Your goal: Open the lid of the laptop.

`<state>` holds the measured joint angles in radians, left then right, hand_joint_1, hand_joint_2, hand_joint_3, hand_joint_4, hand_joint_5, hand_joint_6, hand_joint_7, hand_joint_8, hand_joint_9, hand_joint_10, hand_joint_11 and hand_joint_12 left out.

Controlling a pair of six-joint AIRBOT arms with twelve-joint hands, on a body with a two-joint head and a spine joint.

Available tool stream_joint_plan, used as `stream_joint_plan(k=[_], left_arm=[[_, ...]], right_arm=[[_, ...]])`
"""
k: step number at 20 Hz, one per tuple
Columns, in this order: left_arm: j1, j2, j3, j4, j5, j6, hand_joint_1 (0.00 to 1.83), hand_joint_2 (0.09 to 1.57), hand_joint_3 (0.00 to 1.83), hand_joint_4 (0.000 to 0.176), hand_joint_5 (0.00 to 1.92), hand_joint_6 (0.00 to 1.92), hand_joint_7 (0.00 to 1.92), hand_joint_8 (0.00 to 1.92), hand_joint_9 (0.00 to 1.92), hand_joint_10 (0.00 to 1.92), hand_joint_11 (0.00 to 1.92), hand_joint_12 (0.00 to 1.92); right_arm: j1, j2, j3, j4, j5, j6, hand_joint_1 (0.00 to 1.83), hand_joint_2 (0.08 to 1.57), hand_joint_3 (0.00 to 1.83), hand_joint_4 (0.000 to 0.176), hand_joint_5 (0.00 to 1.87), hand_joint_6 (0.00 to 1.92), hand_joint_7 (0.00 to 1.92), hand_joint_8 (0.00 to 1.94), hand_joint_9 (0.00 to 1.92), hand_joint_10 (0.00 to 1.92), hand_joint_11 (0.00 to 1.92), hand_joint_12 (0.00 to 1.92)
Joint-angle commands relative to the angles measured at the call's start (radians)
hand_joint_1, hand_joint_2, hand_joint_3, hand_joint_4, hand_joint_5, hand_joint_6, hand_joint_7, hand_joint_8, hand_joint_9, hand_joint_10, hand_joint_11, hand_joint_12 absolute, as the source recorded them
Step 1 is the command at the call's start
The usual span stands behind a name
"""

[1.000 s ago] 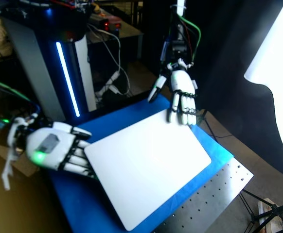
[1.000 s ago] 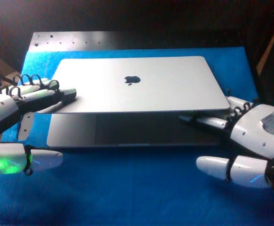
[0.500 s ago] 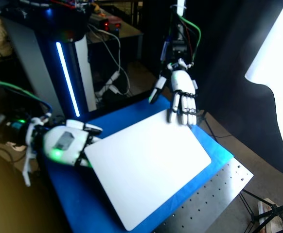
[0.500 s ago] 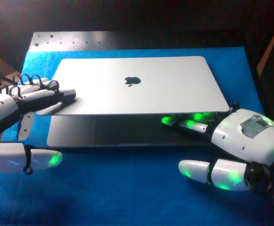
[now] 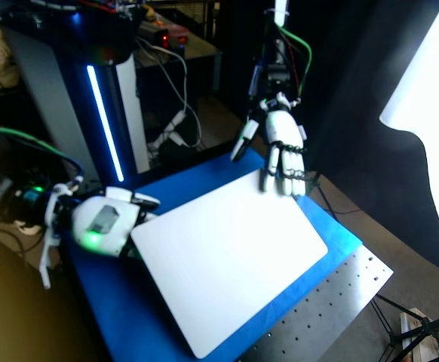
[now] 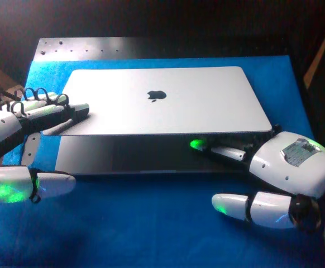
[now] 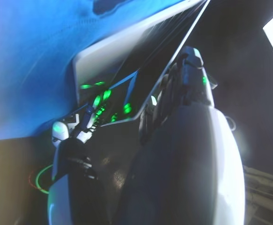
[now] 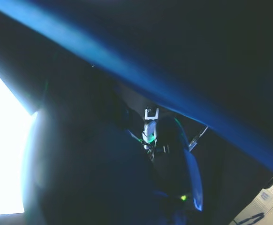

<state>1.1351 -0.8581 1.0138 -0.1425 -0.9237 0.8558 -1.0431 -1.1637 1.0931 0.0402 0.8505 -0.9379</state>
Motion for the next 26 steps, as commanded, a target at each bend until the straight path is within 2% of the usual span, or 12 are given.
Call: stream_joint_plan(k=[1,9,11,12,14,17,19,20,21,23,24,26], left_arm=[[-0.014,-0.004,0.007,-0.008,-0.128,-0.004,0.51,1.07,0.01,0.176,0.18,0.00,0.05,0.00,0.02,0.01,0.00,0.00],[-0.066,-0.066,0.048,-0.064,-0.168,0.034,0.64,1.02,0.00,0.171,0.20,0.01,0.11,0.00,0.08,0.00,0.04,0.06],[-0.091,-0.077,0.054,-0.076,-0.172,0.062,0.64,0.99,0.00,0.163,0.19,0.00,0.11,0.00,0.07,0.00,0.01,0.06],[-0.101,-0.080,0.055,-0.083,-0.170,0.082,0.74,0.97,0.00,0.139,0.21,0.00,0.16,0.00,0.09,0.00,0.00,0.09],[-0.113,-0.094,0.069,-0.097,-0.161,0.095,0.82,0.98,0.00,0.163,0.14,0.00,0.13,0.00,0.05,0.00,0.00,0.00],[-0.135,-0.117,0.099,-0.117,-0.143,0.095,0.85,0.99,0.00,0.149,0.17,0.01,0.14,0.01,0.07,0.01,0.01,0.01],[-0.159,-0.120,0.109,-0.119,-0.118,0.122,0.79,1.01,0.01,0.117,0.19,0.01,0.17,0.01,0.11,0.02,0.06,0.03],[-0.168,-0.120,0.111,-0.122,-0.104,0.142,0.79,1.02,0.01,0.117,0.19,0.01,0.17,0.01,0.11,0.01,0.05,0.03],[-0.176,-0.124,0.117,-0.126,-0.091,0.155,0.79,1.03,0.01,0.144,0.17,0.00,0.15,0.00,0.09,0.00,0.01,0.01],[-0.200,-0.141,0.138,-0.132,-0.080,0.155,0.78,1.03,0.00,0.164,0.18,0.00,0.15,0.00,0.09,0.00,0.00,0.00],[-0.222,-0.147,0.150,-0.131,-0.069,0.155,0.80,1.03,0.00,0.170,0.19,0.01,0.15,0.00,0.10,0.01,0.01,0.01],[-0.260,-0.151,0.165,-0.121,-0.060,0.156,0.86,1.01,0.00,0.162,0.22,0.00,0.20,0.00,0.16,0.01,0.05,0.04]], right_arm=[[0.013,-0.003,0.002,-0.004,0.084,0.006,0.00,1.34,0.00,0.000,0.17,0.01,0.17,0.01,0.15,0.01,0.09,0.08],[0.013,-0.001,0.002,-0.004,0.084,0.007,0.00,1.34,0.00,0.000,0.12,0.00,0.16,0.01,0.17,0.01,0.12,0.09],[0.013,-0.001,0.002,-0.004,0.084,0.011,0.00,1.34,0.00,0.000,0.11,0.01,0.15,0.00,0.16,0.00,0.11,0.09],[0.013,0.000,0.002,-0.004,0.084,0.013,0.00,1.34,0.00,0.000,0.11,0.00,0.16,0.00,0.16,0.01,0.12,0.10],[0.013,0.004,0.002,-0.004,0.084,0.018,0.00,1.32,0.00,0.000,0.12,0.01,0.16,0.00,0.17,0.01,0.18,0.13],[0.013,0.007,0.002,-0.004,0.084,0.024,0.00,1.30,0.00,0.000,0.11,0.00,0.15,0.00,0.16,0.00,0.18,0.14],[0.012,0.007,0.002,-0.004,0.085,0.024,0.00,1.30,0.00,0.000,0.11,0.00,0.16,0.01,0.19,0.01,0.21,0.16],[0.012,0.007,0.002,-0.004,0.085,0.024,0.00,1.30,0.00,0.000,0.10,0.00,0.17,0.01,0.20,0.01,0.21,0.16],[0.012,0.007,0.002,-0.004,0.085,0.024,0.00,1.30,0.00,0.000,0.09,0.00,0.16,0.00,0.19,0.01,0.17,0.15],[0.012,0.007,0.002,-0.004,0.085,0.026,0.00,1.31,0.00,0.000,0.10,0.01,0.17,0.00,0.19,0.00,0.13,0.13],[0.012,0.007,0.001,-0.004,0.085,0.028,0.00,1.31,0.00,0.000,0.10,0.00,0.16,0.00,0.18,0.00,0.12,0.12],[0.012,0.007,0.001,-0.004,0.085,0.029,0.00,1.31,0.00,0.000,0.10,0.00,0.17,0.00,0.20,0.01,0.17,0.15]])
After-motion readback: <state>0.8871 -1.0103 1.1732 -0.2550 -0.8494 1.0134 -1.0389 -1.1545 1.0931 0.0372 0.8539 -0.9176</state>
